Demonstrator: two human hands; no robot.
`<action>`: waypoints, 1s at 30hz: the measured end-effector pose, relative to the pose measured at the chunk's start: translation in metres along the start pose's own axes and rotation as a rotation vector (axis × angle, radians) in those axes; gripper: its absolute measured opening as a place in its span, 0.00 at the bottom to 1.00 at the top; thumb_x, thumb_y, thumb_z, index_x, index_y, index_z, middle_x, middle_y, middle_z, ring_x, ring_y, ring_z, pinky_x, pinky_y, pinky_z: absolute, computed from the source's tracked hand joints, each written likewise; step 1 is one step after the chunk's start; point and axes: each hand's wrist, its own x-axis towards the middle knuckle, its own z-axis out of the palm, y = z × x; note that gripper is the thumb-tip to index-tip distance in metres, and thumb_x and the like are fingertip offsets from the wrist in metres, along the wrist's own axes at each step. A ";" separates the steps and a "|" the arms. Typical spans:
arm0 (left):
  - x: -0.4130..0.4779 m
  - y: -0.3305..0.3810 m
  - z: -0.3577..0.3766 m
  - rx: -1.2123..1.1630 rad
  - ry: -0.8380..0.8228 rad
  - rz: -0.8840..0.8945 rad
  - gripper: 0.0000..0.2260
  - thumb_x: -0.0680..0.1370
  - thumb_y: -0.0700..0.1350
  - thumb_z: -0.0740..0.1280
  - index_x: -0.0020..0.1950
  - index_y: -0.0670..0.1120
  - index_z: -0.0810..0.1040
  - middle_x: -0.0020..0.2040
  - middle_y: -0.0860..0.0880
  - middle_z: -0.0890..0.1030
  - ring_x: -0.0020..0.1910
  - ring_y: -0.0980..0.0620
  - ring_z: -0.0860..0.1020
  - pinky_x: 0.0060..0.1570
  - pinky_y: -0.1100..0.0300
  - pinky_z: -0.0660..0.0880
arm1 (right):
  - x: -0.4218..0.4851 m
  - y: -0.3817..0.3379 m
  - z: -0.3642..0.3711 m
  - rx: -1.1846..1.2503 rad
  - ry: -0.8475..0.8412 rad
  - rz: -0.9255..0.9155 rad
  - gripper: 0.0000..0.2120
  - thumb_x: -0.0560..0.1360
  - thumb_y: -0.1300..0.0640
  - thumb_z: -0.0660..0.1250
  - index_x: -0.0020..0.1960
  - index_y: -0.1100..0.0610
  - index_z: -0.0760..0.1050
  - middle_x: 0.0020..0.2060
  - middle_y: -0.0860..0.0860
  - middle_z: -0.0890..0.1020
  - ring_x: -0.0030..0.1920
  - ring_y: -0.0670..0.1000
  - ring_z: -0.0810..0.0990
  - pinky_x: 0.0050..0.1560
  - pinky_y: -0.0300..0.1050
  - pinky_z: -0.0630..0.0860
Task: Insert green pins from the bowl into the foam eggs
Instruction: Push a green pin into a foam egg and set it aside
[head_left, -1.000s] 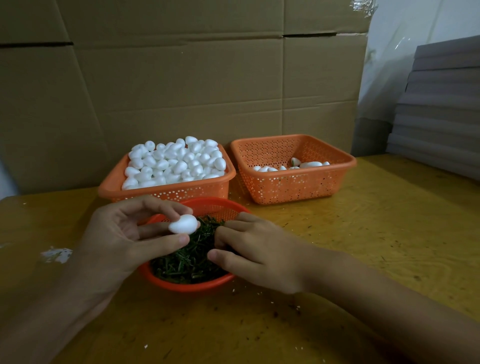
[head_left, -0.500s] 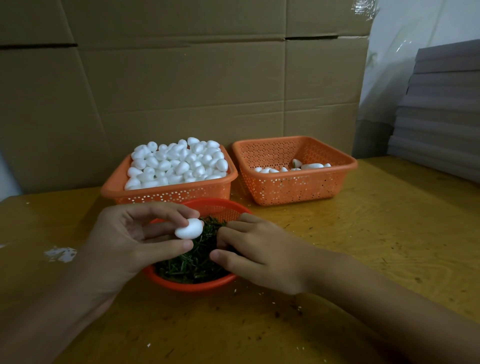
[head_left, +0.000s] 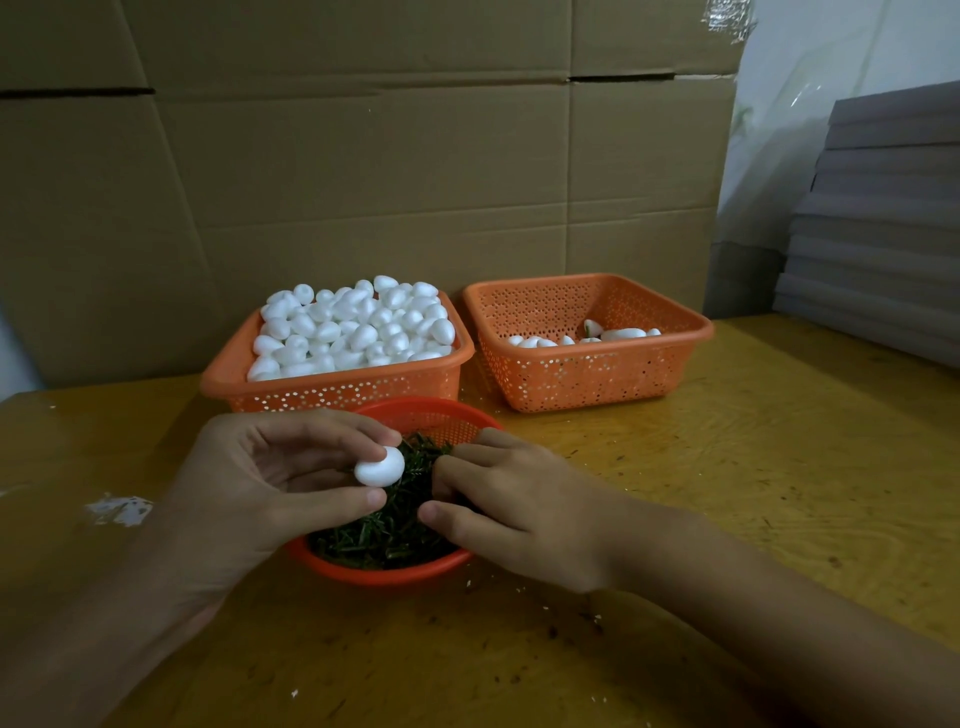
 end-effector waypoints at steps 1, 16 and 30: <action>0.000 0.000 0.000 0.000 0.000 -0.001 0.13 0.59 0.41 0.81 0.42 0.46 0.89 0.52 0.45 0.88 0.52 0.47 0.88 0.46 0.63 0.83 | 0.000 0.000 0.000 0.002 -0.001 -0.001 0.16 0.86 0.42 0.53 0.51 0.52 0.72 0.45 0.47 0.77 0.49 0.50 0.71 0.55 0.50 0.70; 0.000 0.001 0.001 0.063 -0.018 0.003 0.13 0.59 0.39 0.81 0.43 0.47 0.90 0.51 0.46 0.88 0.53 0.49 0.87 0.48 0.62 0.83 | 0.003 0.008 -0.003 0.319 -0.014 0.061 0.09 0.83 0.49 0.67 0.54 0.54 0.77 0.48 0.46 0.79 0.56 0.44 0.73 0.60 0.46 0.71; 0.001 -0.002 -0.004 0.103 -0.040 -0.013 0.14 0.60 0.41 0.82 0.44 0.48 0.90 0.49 0.46 0.86 0.51 0.50 0.86 0.46 0.63 0.82 | 0.007 0.002 0.014 0.627 0.296 0.095 0.05 0.77 0.56 0.76 0.49 0.54 0.80 0.39 0.46 0.87 0.45 0.45 0.86 0.55 0.55 0.80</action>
